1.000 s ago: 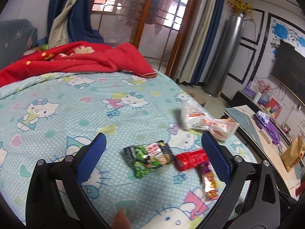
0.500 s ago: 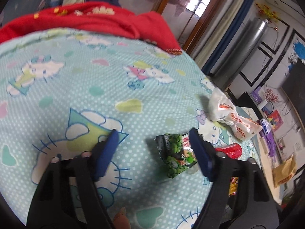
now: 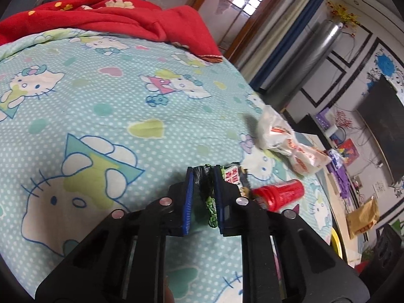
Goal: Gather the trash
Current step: 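Close the left tool on the green snack wrapper while the right tool grasps the purple-yellow candy stick, then carry the green wrapper in the left tool while the right tool carries the candy stick to the bin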
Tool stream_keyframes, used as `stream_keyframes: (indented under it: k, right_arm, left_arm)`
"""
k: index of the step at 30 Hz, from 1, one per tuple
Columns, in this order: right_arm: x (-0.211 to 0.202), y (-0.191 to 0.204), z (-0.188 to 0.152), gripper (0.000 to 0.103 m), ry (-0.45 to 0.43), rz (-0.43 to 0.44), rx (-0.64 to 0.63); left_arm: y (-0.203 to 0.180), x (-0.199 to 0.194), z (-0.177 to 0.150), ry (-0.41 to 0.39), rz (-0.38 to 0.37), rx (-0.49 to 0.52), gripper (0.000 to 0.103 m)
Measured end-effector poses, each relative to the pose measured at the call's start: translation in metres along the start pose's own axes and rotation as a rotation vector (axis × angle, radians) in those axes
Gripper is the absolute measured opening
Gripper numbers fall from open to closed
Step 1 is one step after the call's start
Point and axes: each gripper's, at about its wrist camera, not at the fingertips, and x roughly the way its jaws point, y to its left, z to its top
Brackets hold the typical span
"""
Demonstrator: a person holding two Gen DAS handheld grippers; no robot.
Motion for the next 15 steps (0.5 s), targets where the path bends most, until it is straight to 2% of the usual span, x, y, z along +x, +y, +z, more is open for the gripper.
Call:
stream_keyframes:
  k: [3, 11, 15]
  right_arm:
    - [-0.006, -0.002, -0.001, 0.023, -0.006, 0.010, 0.001]
    - [-0.022, -0.013, 0.000, 0.022, -0.032, 0.005, 0.017]
    - [-0.033, -0.025, 0.002, 0.022, -0.052, -0.014, 0.035]
  left_arm:
    - [-0.005, -0.007, 0.000, -0.025, -0.024, 0.012, 0.004]
    - [-0.029, -0.040, 0.001, -0.142, -0.060, 0.083, 0.004]
    - [-0.046, -0.049, -0.002, -0.155, -0.100, 0.127, 0.004]
